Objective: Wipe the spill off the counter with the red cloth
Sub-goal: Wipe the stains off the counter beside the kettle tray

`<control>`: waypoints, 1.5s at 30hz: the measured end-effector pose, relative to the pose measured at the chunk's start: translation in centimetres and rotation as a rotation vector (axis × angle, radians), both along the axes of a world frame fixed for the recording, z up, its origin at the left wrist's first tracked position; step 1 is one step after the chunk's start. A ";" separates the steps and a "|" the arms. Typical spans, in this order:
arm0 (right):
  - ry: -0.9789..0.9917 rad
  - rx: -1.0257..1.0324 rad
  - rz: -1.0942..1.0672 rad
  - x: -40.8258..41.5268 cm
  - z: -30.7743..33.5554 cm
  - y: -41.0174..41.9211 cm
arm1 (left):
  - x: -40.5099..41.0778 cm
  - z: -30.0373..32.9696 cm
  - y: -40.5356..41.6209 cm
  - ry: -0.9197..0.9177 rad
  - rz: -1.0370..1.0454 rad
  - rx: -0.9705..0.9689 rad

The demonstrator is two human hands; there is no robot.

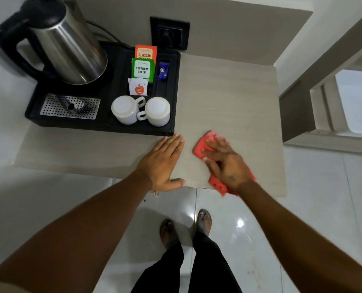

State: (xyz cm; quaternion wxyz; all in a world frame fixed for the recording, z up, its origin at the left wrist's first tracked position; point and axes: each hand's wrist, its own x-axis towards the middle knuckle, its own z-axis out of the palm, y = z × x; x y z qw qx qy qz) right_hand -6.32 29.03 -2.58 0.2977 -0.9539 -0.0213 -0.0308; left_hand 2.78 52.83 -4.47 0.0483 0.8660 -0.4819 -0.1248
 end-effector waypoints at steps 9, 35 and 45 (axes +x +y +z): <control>0.063 0.038 -0.183 -6.2 -0.8 -8.0 | 0.1 -0.8 -0.1 -0.028 -0.014 0.007; 0.114 -0.132 -0.787 16.8 -0.8 -17.3 | 0.3 -1.2 -0.1 0.012 0.008 -0.066; 0.244 -0.182 -0.957 27.7 -0.7 -10.1 | 0.5 -1.5 0.0 0.090 0.033 -0.175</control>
